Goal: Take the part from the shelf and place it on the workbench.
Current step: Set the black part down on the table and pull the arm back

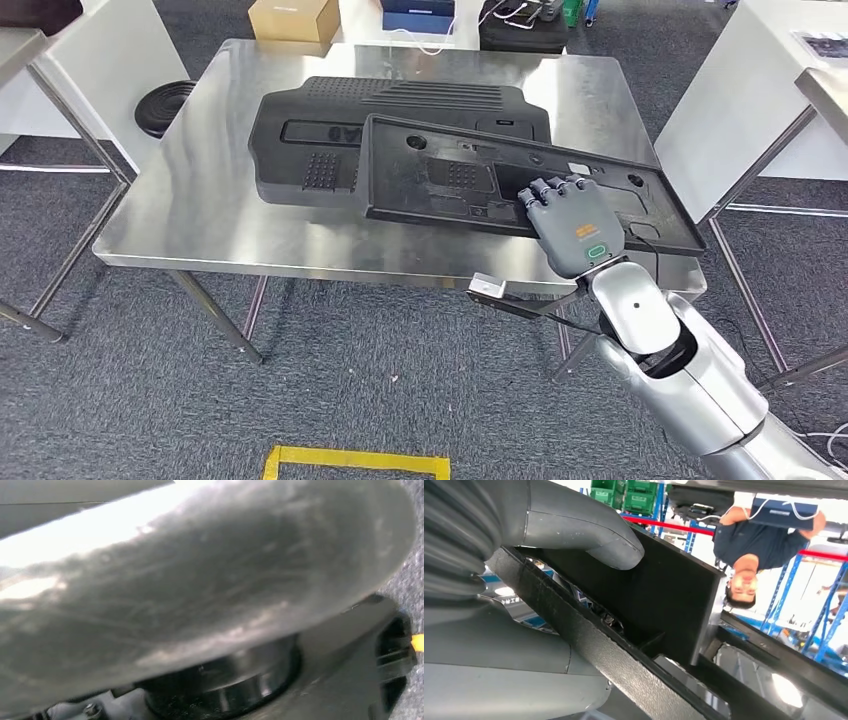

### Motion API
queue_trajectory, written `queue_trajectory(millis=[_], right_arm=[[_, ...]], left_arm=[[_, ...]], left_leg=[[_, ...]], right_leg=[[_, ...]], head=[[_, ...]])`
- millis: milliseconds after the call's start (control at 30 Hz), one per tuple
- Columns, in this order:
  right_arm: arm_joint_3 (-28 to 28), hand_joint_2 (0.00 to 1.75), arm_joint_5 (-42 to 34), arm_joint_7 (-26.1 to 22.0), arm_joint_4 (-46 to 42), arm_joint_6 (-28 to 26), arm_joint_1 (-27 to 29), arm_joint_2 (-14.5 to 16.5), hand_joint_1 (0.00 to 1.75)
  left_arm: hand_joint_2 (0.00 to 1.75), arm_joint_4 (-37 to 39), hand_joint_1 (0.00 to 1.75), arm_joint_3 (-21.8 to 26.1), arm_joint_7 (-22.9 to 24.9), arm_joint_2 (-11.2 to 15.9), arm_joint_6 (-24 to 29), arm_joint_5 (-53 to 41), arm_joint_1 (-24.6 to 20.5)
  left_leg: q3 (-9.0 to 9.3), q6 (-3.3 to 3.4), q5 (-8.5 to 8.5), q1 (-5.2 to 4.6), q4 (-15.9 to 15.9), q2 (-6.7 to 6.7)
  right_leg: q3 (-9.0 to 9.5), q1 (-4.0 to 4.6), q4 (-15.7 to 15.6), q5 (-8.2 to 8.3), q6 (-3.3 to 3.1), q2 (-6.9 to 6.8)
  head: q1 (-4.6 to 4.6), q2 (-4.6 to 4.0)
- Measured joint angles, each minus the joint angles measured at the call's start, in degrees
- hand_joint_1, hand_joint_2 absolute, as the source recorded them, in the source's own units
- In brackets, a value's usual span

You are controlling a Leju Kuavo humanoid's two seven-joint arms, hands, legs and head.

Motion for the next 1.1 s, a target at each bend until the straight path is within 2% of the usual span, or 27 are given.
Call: queue_trajectory(millis=[67,133,200,267,300,333,400,433,467,533,600,633,667,700,767,800,833,867,900,933,967,1000,1100], right_arm=[[0.07,1.75,-0.2,-0.24,0.11,-0.13,0.07,-0.63,1.75],[0.11,1.75,-0.24,-0.39,0.2,-0.17,-0.04,-1.06,1.75],[0.26,1.75,-0.2,-0.37,0.22,0.35,-0.41,-1.18,1.75],[0.61,1.75,-0.19,-0.31,0.26,1.2,-0.61,-1.15,1.75],[0.76,1.75,-0.25,-0.3,0.28,1.43,-0.6,-1.16,1.75],[0.87,1.75,-0.31,-0.31,0.3,1.5,-0.6,-1.2,1.75],[0.9,1.75,-0.48,-0.33,0.32,1.44,-0.69,-1.42,1.75],[0.89,1.75,-0.56,-0.34,0.34,1.43,-0.82,-1.54,1.75],[0.9,1.75,-0.66,-0.37,0.36,1.45,-0.94,-1.62,1.75],[0.92,1.75,-0.85,-0.4,0.4,1.69,-1.17,-1.66,1.75],[0.93,1.75,-1.05,-0.43,0.39,2.02,-1.3,-1.72,1.75],[0.93,1.75,-1.13,-0.45,0.39,2.14,-1.43,-1.75,1.75],[0.96,1.75,-1.23,-0.46,0.39,2.31,-1.62,-1.76,1.75],[1.02,1.75,-1.34,-0.47,0.39,2.51,-1.84,-1.74,1.75],[1.34,1.75,-1.65,-0.52,0.4,2.83,-2.19,-1.73,1.75],[1.57,1.75,-1.8,-0.62,0.42,2.85,-2.23,-1.76,1.75],[1.78,1.75,-1.91,-0.74,0.45,2.8,-2.22,-1.82,1.75],[1.93,1.75,-1.96,-0.86,0.49,2.76,-2.23,-1.89,1.75],[2.04,1.75,-1.94,-0.94,0.53,2.78,-2.31,-1.93,1.75],[2.14,1.75,-1.88,-0.94,0.57,2.93,-2.5,-1.92,1.75],[2.24,1.75,-1.79,-0.9,0.62,3.2,-2.79,-1.9,1.75],[2.36,1.75,-1.65,-0.82,0.66,3.52,-3.14,-1.83,1.75],[2.63,1.75,-1.36,-0.51,0.74,4.34,-3.87,-1.58,1.75]], left_arm=[[0.0,-0.55,0.0,0.27,-0.01,-0.34,0.13,-0.14,0.05],[0.0,-0.89,0.0,0.38,-0.24,-0.57,0.15,-0.36,0.21],[0.0,-1.19,0.0,0.48,-0.5,-0.7,-0.02,-0.7,0.21],[0.0,-1.45,0.0,0.65,-0.56,-0.82,-0.36,-1.03,0.07],[0.0,-1.57,0.0,0.75,-0.55,-0.88,-0.46,-1.16,0.05],[0.0,-1.68,0.0,0.89,-0.55,-0.95,-0.5,-1.25,0.06],[0.0,-1.8,0.0,1.16,-0.6,-1.09,-0.35,-1.34,0.1],[0.0,-1.81,0.0,1.3,-0.67,-1.15,-0.27,-1.4,0.08],[0.0,-1.82,0.0,1.42,-0.75,-1.18,-0.28,-1.52,0.05],[0.0,-1.85,0.0,1.65,-0.84,-1.22,-0.4,-1.72,-0.04],[0.0,-2.0,0.0,1.78,-0.85,-1.27,-0.55,-1.82,-0.14],[0.0,-2.09,0.0,1.81,-0.87,-1.28,-0.68,-1.85,-0.16],[0.0,-2.17,0.0,1.83,-0.91,-1.28,-0.85,-1.87,-0.19],[0.0,-2.23,0.0,1.85,-0.93,-1.29,-0.98,-1.88,-0.16],[0.0,-2.27,0.0,1.95,-0.93,-1.29,-1.07,-1.81,-0.15],[0.0,-2.28,0.0,2.01,-0.92,-1.29,-0.94,-1.76,-0.09],[0.0,-2.28,0.0,2.07,-0.93,-1.29,-0.81,-1.71,0.0],[0.0,-2.28,0.0,2.13,-0.99,-1.29,-0.69,-1.68,0.11],[0.0,-2.29,0.0,2.21,-1.04,-1.28,-0.67,-1.67,0.21],[0.0,-2.29,0.0,2.36,-1.09,-1.28,-0.82,-1.67,0.31],[0.0,-2.32,0.0,2.49,-1.13,-1.3,-1.06,-1.61,0.32],[0.0,-2.37,0.0,2.61,-1.1,-1.32,-1.31,-1.52,0.28],[0.0,-2.73,0.0,2.66,-0.85,-1.41,-1.66,-1.1,0.04]], left_leg=[[0.2,0.73,-0.25,-0.14,-0.39,-0.09],[0.58,1.58,-0.45,-0.08,-0.68,-0.13],[0.89,2.34,-0.85,-0.07,-0.82,-0.12],[1.2,2.7,-1.38,-0.13,-0.83,-0.15],[1.55,2.75,-1.7,-0.14,-0.83,-0.2],[2.07,2.71,-2.07,-0.14,-0.83,-0.29],[3.3,2.44,-2.93,-0.13,-0.85,-0.48],[3.82,2.18,-3.46,-0.28,-0.82,-0.57],[4.16,1.89,-3.9,-0.44,-0.86,-0.62],[4.66,1.28,-4.55,-0.65,-1.18,-0.6],[5.17,0.64,-5.07,-0.56,-1.27,-0.38],[4.93,0.36,-5.62,-0.53,-0.21,-0.22],[3.9,0.11,-6.58,-0.48,2.18,-0.1],[1.92,-0.07,-7.81,-0.41,5.87,-0.02],[-3.39,-0.35,-9.69,-0.28,13.85,0.04],[-5.38,-0.4,-9.23,-0.24,15.79,0.04],[-6.23,-0.39,-7.42,-0.21,15.33,0.05],[-5.94,-0.31,-4.55,-0.17,12.59,0.07],[-4.89,-0.18,-1.33,-0.14,8.49,0.12],[-3.61,-0.07,0.88,-0.21,4.9,0.18],[-2.34,0.16,1.84,-0.28,2.09,0.2],[-1.54,0.41,1.81,-0.42,0.58,0.18],[-0.38,1.48,0.52,-0.53,-0.66,-0.07]], right_leg=[[0.03,0.05,-0.18,-0.17,0.5,-0.02],[-1.01,-0.05,1.72,-1.05,0.87,-0.11],[-5.0,-0.07,8.65,-3.33,0.7,-0.18],[-10.2,-0.04,16.5,-5.1,0.66,-0.18],[-11.64,-0.04,17.84,-4.67,0.98,-0.19],[-11.83,-0.05,16.74,-3.18,1.52,-0.2],[-9.23,-0.06,8.93,1.57,2.54,-0.45],[-7.5,0.06,4.87,3.28,2.55,-0.61],[-6.25,0.2,2.08,4.22,2.19,-0.74],[-5.24,0.58,0.44,4.01,0.96,-0.73],[-4.53,0.28,0.16,3.64,-0.06,-0.59],[-3.91,0.02,-0.03,3.37,-0.63,-0.59],[-3.16,-0.26,-0.2,3.05,-1.21,-0.62],[-2.52,-0.3,-0.26,2.62,-1.67,-0.65],[-1.32,-0.17,-0.26,1.62,-2.07,-0.61],[-0.64,-0.12,-0.26,1.06,-2.02,-0.52],[0.19,-0.1,-0.26,0.43,-1.94,-0.42],[1.14,-0.12,-0.26,-0.25,-1.8,-0.32],[2.1,-0.14,-0.26,-0.99,-1.6,-0.26],[2.75,0.02,-0.29,-1.71,-1.31,-0.21],[3.12,0.13,-0.32,-2.3,-0.95,-0.15],[3.31,0.25,-0.5,-2.67,-0.6,-0.09],[3.46,0.37,0.23,-2.34,0.55,-0.04]], head=[[0.08,0.0],[0.16,0.0],[0.23,0.0],[0.23,0.0],[0.24,0.0],[0.24,0.0],[0.27,0.0],[0.28,0.0],[0.26,0.0],[0.2,0.0],[0.14,0.0],[0.07,0.0],[0.0,0.0],[-0.04,0.0],[-0.09,0.0],[-0.1,0.0],[-0.12,0.0],[-0.1,0.0],[-0.11,0.0],[-0.12,0.0],[-0.16,0.0],[-0.15,0.0],[-0.01,0.0]])
